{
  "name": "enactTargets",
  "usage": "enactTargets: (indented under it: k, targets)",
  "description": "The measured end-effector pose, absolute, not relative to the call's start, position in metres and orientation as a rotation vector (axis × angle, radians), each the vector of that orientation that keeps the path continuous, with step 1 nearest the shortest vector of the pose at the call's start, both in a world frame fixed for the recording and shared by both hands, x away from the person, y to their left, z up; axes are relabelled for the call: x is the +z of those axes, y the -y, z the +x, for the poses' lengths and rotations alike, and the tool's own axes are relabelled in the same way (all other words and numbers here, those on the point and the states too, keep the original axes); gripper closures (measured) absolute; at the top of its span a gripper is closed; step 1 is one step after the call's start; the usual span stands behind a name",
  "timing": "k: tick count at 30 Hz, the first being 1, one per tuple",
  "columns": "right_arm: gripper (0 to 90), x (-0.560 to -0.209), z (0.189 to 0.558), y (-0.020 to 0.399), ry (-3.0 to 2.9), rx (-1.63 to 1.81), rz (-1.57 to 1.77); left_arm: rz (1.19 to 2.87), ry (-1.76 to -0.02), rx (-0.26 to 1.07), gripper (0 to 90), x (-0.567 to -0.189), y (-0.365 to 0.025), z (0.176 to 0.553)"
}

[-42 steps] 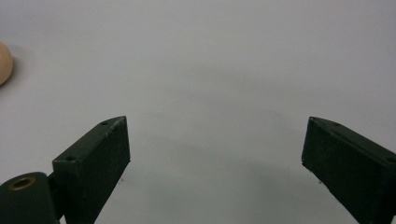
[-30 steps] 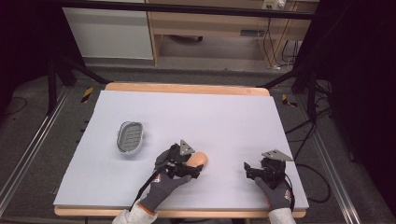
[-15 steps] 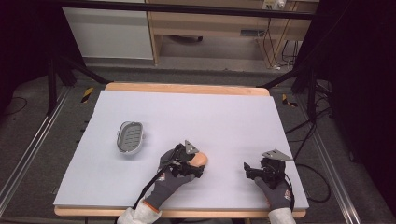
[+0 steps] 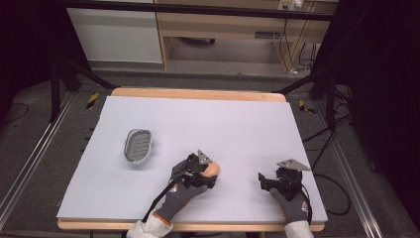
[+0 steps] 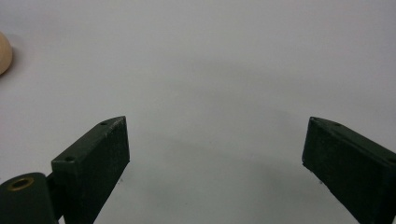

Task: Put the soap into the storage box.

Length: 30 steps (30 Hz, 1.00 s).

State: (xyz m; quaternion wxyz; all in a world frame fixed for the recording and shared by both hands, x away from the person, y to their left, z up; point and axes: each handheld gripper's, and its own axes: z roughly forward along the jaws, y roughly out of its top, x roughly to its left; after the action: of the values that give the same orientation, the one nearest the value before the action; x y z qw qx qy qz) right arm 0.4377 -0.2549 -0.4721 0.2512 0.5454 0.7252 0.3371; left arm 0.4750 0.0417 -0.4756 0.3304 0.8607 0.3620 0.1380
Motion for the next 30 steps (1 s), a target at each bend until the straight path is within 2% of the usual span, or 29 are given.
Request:
enactTargets:
  k: [16, 30]
  targets:
    - [7.3, -0.473, 0.438, 0.256, -1.976, 0.921, 1.492, 2.239, -0.938, 0.348, 31.8, -0.467, -0.049, 0.471]
    - [7.3, -0.473, 0.438, 0.256, -1.975, 0.917, 1.494, 2.192, -0.933, 0.378, 31.8, -0.436, -0.084, 0.461]
